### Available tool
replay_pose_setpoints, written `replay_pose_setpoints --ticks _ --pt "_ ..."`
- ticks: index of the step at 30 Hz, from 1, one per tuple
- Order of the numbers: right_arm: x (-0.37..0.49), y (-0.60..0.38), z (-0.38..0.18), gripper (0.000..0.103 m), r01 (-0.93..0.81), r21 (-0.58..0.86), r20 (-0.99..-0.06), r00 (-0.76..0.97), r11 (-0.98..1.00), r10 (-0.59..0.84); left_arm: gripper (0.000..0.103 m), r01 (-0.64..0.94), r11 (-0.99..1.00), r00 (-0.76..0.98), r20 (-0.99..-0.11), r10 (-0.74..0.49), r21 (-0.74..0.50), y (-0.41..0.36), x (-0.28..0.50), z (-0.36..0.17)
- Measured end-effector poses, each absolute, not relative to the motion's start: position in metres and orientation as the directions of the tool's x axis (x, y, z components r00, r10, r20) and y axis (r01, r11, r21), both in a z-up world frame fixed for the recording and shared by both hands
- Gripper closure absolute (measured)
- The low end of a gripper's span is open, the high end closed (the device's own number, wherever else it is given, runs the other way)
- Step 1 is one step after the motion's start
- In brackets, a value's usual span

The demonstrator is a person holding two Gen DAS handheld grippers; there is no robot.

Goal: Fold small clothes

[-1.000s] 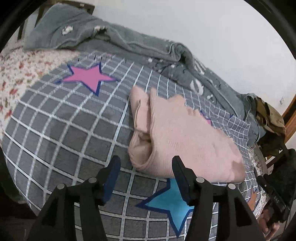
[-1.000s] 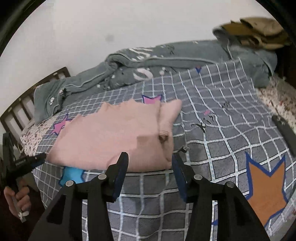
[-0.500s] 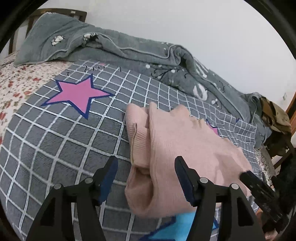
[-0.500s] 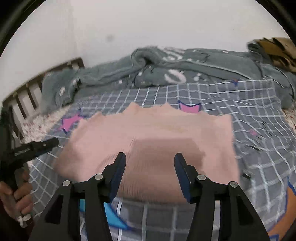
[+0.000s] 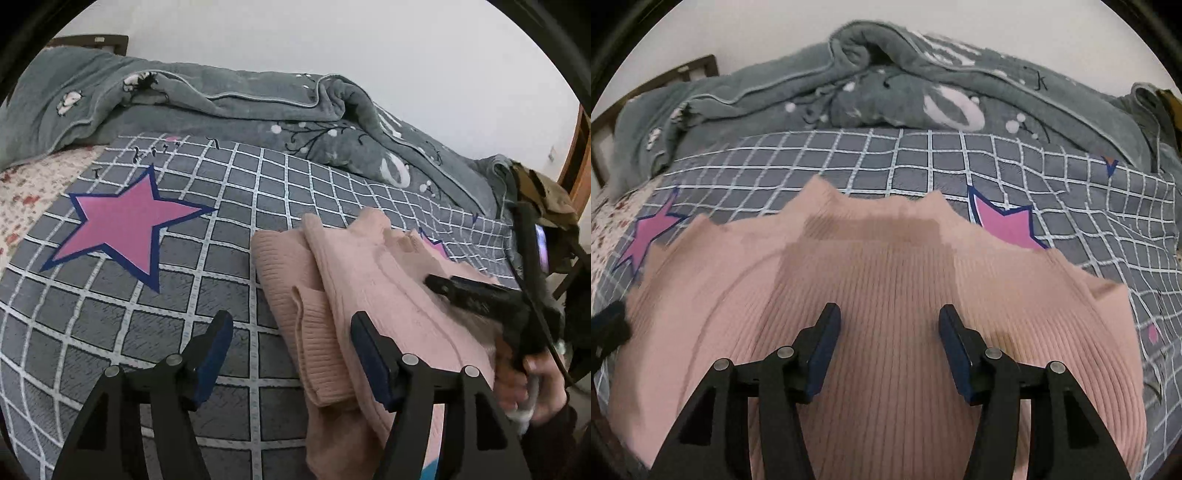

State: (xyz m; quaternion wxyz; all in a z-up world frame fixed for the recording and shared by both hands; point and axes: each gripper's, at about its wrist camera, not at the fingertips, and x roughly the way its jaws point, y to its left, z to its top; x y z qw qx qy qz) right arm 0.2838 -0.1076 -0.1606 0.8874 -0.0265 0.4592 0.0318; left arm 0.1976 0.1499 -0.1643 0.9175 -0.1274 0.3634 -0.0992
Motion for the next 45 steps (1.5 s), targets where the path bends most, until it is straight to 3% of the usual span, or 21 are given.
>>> replay_pose_setpoints --ticks 7,13,21,28,30,34,35,45 --pt "0.317 -0.113 -0.168 0.050 -0.038 0.018 -0.847 0.530 0.999 0.036 0.039 0.119 0.874 0.659 -0.621 -0.425 -0.472 0.154 0.203 -0.179" --pt "0.262 -0.111 -0.152 0.050 -0.093 0.000 -0.810 0.584 0.996 0.055 0.039 0.117 0.847 0.615 -0.632 -0.471 -0.518 0.144 0.205 -0.185" --pt "0.166 -0.112 -0.143 0.049 -0.127 -0.029 -0.752 0.656 0.991 0.062 0.040 0.058 0.877 0.611 -0.677 -0.409 -0.477 0.128 0.215 -0.186" --pt "0.114 -0.112 -0.154 0.049 -0.178 -0.011 -0.755 0.647 0.984 0.108 0.040 0.021 0.894 0.610 -0.703 -0.366 -0.447 0.122 0.214 -0.184" --pt "0.104 -0.121 -0.149 0.049 -0.179 0.056 -0.746 0.647 0.982 0.161 0.047 -0.005 0.900 0.609 -0.715 -0.342 -0.435 0.122 0.215 -0.184" --pt "0.092 -0.143 -0.138 0.049 -0.174 0.179 -0.720 0.648 0.968 0.249 0.076 -0.054 0.898 0.615 -0.723 -0.314 -0.436 0.124 0.214 -0.179" --pt "0.089 -0.150 -0.136 0.049 -0.162 0.184 -0.715 0.655 0.969 0.245 0.079 -0.053 0.903 0.615 -0.726 -0.306 -0.426 0.123 0.214 -0.175" --pt "0.083 -0.212 -0.111 0.049 -0.069 0.212 -0.671 0.715 0.975 0.196 0.081 -0.088 0.936 0.630 -0.747 -0.212 -0.340 0.082 0.211 -0.114"
